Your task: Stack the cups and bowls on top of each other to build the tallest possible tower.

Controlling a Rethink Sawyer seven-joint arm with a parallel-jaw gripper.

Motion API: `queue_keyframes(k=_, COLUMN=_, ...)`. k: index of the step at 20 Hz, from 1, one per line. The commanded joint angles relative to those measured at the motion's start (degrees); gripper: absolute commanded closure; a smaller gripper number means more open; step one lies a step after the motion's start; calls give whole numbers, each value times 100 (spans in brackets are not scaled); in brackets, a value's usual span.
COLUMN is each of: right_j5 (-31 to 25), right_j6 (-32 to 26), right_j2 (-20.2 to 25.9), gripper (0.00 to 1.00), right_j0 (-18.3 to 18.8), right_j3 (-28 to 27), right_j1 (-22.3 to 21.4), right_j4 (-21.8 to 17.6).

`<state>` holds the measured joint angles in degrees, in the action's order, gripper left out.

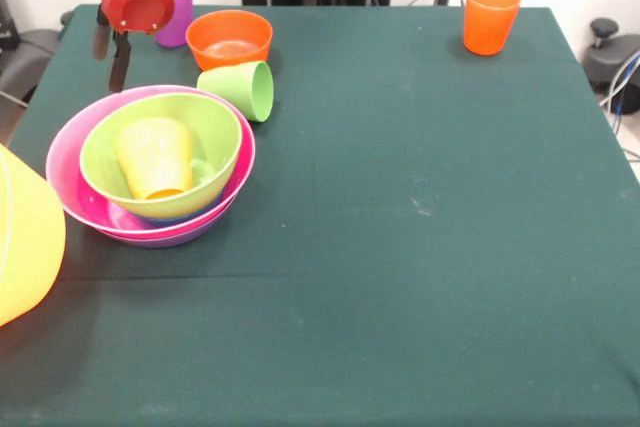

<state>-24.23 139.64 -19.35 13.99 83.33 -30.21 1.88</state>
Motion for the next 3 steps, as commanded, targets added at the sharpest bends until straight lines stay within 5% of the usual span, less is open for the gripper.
queue_keyframes(k=1, right_j5=-1010, right_j6=439, right_j2=566, gripper=0, right_j0=-157, right_j3=-146, right_j1=117, right_j4=255)
queue_keyframes(k=3, right_j5=-1364, right_j6=596, right_j2=359, gripper=0, right_j0=-249, right_j3=-349, right_j1=138, right_j4=333)
